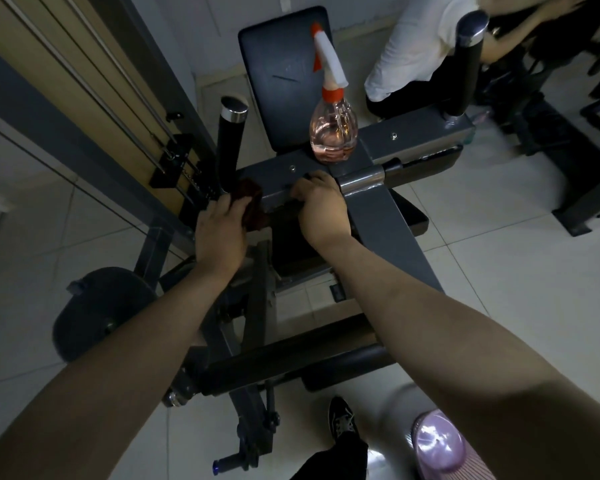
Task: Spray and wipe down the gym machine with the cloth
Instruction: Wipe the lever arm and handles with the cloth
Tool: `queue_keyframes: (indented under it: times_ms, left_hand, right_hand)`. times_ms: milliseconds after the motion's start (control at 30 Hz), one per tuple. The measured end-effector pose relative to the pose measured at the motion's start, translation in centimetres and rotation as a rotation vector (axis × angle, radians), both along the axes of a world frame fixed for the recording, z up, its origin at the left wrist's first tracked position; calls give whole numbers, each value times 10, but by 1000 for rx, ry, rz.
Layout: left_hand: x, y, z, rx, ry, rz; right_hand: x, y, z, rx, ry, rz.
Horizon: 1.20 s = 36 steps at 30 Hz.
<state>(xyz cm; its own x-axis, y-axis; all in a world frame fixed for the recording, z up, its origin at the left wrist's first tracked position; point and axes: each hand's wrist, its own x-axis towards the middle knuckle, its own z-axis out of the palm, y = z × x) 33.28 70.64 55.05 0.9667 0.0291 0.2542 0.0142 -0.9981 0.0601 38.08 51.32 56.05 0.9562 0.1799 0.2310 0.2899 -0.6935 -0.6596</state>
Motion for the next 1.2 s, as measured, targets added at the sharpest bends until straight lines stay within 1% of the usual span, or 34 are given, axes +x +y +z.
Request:
queue_keyframes:
  times_ms: [67,133,167,233,267,300,333,367,433,500,567,667,767,833,900,967,1033,1133,1200]
  left_hand:
    - [-13,-12,1,-183,46,7]
    - [-20,-39,0,-449,108,41]
    - [-20,-55,1,-618,139,84]
    - [-15,-92,4,-1072,226,212]
    - [-14,-111,7,-1291,274,261]
    - [-14,-130,10,-1456,313,295]
    - [-16,-145,12,-1553,327,320]
    - [-19,-158,13,-1596,319,344]
    - [-27,-172,14,-1584,279,395]
    - [-35,-177,10,-1531,277,419]
    - [-45,-180,10,-1484,286,422]
    - [-69,-187,11,-1387,303,398]
    - [-98,-191,14,-1284,327,328]
    - [-115,-192,19,-1157,335,260]
    - [-132,-191,27,-1044,326,201]
    - [-150,-191,35,-1049,286,139]
    - [-172,-195,41,-1046,272,67]
    - [-189,-197,38,-853,305,-42]
    - [-203,-190,33,-719,282,-33]
  right_hand:
    - [-2,-5,7,58,39,20]
    - [-5,-13,13,70,46,63]
    - [-7,-19,18,90,39,66]
    - [-16,-36,30,107,13,10]
    - [-21,-47,35,83,-11,-33]
    - [-25,-59,37,44,-30,-72]
    - [-28,-71,36,11,-32,-101]
    - [-32,-84,34,-15,-5,-123]
    - [-43,-104,28,-27,103,-132]
    - [-57,-114,23,-14,171,-79]
    - [-72,-116,17,20,154,-36]
    - [-93,-119,12,148,171,-61]
    - [-119,-124,10,232,162,-71]
    - [-138,-124,10,276,115,-97]
    - [-160,-125,7,283,2,-109]
    - [-181,-125,5,221,-139,-75]
    - [-202,-128,3,159,-227,19]
    - [-213,-129,-6,116,-239,132]
    - [-218,-126,-9,70,-174,227]
